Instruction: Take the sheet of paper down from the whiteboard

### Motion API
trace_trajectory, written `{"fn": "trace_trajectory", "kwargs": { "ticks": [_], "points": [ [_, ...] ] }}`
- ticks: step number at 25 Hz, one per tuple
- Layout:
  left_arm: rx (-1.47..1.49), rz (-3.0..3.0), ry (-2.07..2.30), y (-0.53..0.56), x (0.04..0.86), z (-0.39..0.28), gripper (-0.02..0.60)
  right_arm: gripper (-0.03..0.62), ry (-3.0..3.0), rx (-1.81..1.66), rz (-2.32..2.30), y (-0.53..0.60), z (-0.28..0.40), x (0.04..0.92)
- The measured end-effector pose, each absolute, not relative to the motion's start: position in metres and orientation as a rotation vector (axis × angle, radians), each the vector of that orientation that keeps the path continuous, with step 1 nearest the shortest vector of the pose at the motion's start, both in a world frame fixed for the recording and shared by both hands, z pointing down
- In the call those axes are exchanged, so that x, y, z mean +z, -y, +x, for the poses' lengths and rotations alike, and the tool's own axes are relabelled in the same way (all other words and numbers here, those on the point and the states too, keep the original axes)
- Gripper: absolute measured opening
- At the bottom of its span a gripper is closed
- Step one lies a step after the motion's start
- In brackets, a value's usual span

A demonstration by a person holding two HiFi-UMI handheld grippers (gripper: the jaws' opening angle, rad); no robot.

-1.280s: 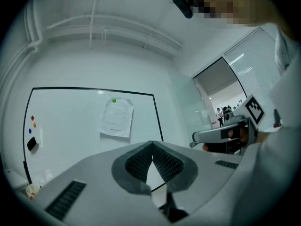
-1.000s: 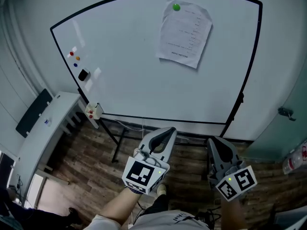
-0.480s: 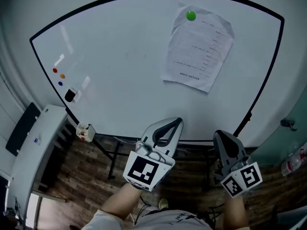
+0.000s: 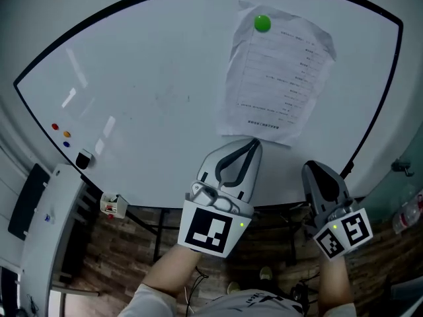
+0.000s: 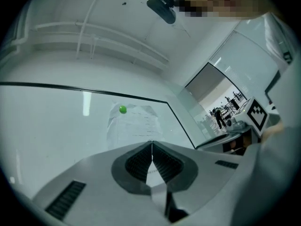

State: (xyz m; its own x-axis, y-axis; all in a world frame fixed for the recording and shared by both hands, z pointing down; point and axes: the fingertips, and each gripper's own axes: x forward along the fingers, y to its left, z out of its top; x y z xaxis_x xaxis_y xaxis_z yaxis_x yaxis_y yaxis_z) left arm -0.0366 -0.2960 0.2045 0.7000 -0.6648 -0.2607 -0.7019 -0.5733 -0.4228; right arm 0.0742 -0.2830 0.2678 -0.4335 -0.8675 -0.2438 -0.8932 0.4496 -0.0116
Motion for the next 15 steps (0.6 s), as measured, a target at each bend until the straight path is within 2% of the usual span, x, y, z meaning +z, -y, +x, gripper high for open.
{"fn": "trace_trajectory", "kwargs": {
  "ticks": [4,9,15],
  "points": [
    [0.055,-2.266,-1.094,0.319,0.172,-0.032,0.014,0.021,-2.457,0.199,-1.505,0.313,0.088,0.254],
    [0.013,-2.124,-1.16,0.345,0.132,-0.02,0.015,0.075,-2.445,0.226,-1.447,0.349,0.105,0.232],
    [-0.042,-1.95,-1.244,0.372,0.089,-0.004,0.023,0.089,-2.435,0.262,-1.374,0.375,0.122,0.214]
  ]
}}
